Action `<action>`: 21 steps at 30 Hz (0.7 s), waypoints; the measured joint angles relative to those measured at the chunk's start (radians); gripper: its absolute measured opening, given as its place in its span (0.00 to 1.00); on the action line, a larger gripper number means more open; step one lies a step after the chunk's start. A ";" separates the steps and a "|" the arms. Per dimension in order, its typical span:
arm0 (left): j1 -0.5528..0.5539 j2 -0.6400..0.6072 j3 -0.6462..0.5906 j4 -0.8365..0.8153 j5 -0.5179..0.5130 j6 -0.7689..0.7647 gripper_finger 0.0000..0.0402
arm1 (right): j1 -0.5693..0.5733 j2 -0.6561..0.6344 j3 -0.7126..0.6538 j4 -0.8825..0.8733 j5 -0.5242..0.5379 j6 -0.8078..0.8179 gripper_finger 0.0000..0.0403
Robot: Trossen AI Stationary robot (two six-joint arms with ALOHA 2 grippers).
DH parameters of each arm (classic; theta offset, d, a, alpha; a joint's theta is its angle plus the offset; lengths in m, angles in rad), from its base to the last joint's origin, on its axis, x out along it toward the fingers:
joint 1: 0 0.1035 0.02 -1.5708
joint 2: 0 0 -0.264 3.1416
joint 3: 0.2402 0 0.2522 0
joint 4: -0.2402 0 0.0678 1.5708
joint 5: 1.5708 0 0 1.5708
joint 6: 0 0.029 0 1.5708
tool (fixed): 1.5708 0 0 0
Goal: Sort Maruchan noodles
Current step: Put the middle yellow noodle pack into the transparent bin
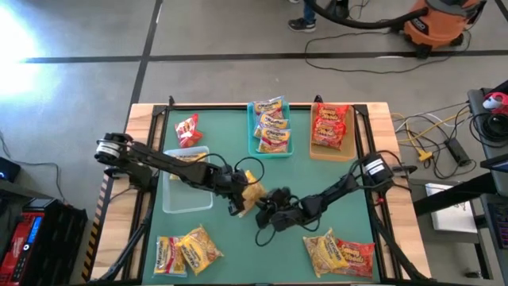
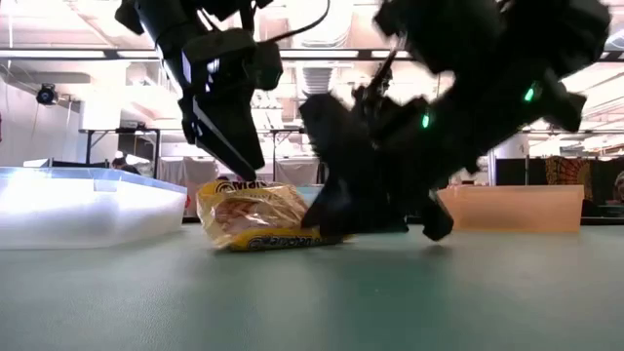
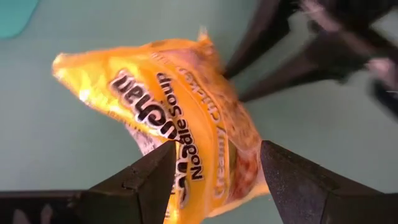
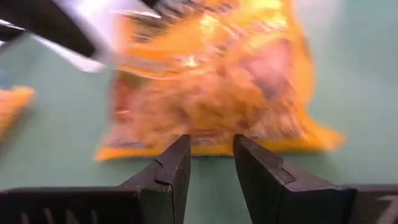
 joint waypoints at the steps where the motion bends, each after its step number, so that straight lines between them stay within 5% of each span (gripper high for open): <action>1: 0.000 -0.003 0.003 -0.010 -0.001 0.001 0.54 | -0.005 0.009 0.000 0.000 0.003 -0.001 0.27; 12: 0.012 -0.012 -0.017 -0.033 -0.114 -0.030 0.54 | -0.022 0.051 0.004 0.003 0.007 -0.029 0.22; 21: 0.015 -0.024 -0.017 -0.065 -0.116 -0.049 0.54 | -0.008 -0.054 -0.001 0.017 -0.025 -0.074 0.21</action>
